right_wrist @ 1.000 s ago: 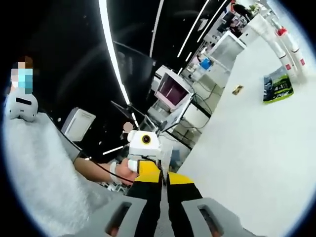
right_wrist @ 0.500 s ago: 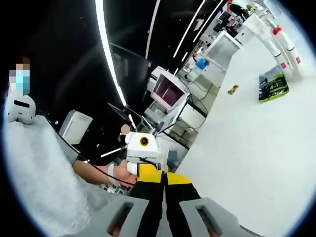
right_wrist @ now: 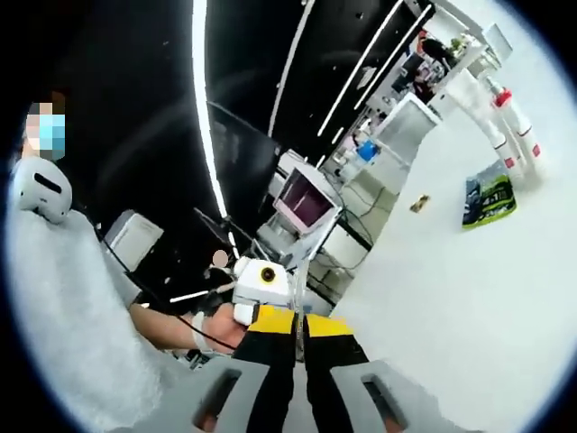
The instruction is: Arrange the skincare products in the storage area until every visible bottle or jar stands upright without overlapping.
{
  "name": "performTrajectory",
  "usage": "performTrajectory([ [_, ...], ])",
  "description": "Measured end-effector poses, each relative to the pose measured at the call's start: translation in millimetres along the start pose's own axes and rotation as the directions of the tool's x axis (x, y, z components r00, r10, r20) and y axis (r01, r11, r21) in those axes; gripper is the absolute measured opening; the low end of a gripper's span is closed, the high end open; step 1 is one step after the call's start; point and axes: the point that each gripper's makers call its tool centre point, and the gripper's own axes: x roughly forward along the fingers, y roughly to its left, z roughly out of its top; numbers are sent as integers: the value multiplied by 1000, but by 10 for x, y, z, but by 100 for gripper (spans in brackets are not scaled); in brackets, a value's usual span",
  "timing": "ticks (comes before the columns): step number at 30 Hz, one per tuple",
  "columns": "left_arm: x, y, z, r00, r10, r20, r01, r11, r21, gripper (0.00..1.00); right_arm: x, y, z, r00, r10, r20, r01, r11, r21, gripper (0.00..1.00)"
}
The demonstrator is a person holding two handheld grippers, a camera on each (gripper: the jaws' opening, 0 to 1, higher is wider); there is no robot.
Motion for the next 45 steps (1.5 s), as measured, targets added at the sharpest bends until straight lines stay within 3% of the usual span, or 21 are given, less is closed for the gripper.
performTrajectory([
  [3, -22, 39, 123, 1000, 6, 18, -6, 1000, -15, 0, -61, -47, 51, 998, -57, -2, 57, 997, -60, 11],
  [6, -48, 95, 241, 999, 23, 27, -22, 1000, -20, 0, -140, -82, 32, 993, -104, -47, 97, 984, -147, 0],
  [7, -58, 116, 285, 999, 32, 26, -31, 999, -16, 0, -181, -146, 47, 987, -156, -47, 143, 969, -201, 2],
  [10, -79, 165, 380, 999, 44, 21, -43, 999, -7, 0, -258, -270, -10, 966, -240, -97, 208, 942, -263, 18],
  [14, -96, 181, 545, 998, 55, 18, -55, 998, 7, 0, -282, -390, -134, 928, -337, -155, 245, 870, -427, 37],
  [17, -101, 179, 678, 998, 56, 21, -56, 998, 6, 0, -215, -404, -262, 925, -334, -183, 235, 879, -416, 48],
  [19, -108, 167, 781, 998, 57, 26, -57, 998, 2, 0, -209, -492, -335, 901, -384, -203, 258, 849, -460, 52],
  [21, -117, 148, 884, 998, 59, 35, -59, 998, 3, 0, -202, -547, -360, 882, -427, -200, 267, 802, -534, 53],
  [24, -124, 154, 1006, 997, 67, 41, -67, 998, 11, 0, -222, -632, -492, 847, -478, -233, 277, 770, -574, 56],
  [27, -146, 190, 1100, 996, 66, 55, -66, 998, -8, 0, -208, -669, -646, 815, -507, -279, 228, 725, -650, 62],
  [29, -172, 241, 1162, 994, 80, 67, -78, 997, -26, 0, -188, -687, -693, 805, -525, -278, 214, 693, -688, 68],
  [32, -190, 292, 1220, 993, 97, 71, -94, 995, -35, 0, -171, -683, -729, 803, -522, -287, 215, 703, -678, 73],
  [35, -193, 345, 1270, 991, 114, 66, -111, 993, -43, 0, -187, -713, -631, 811, -529, -249, 258, 706, -660, 80],
  [38, -183, 419, 1304, 989, 138, 52, -135, 989, -51, 0, -200, -746, -600, 808, -538, -239, 294, 720, -629, 81],
  [42, -147, 487, 1358, 985, 168, 37, -166, 985, -54, 0, -188, -762, -644, 799, -550, -245, 298, 715, -632, 83],
  [45, -113, 526, 1410, 981, 190, 30, -188, 981, -57, 0, -203, -812, -689, 781, -567, -262, 300, 709, -638, 82],
])
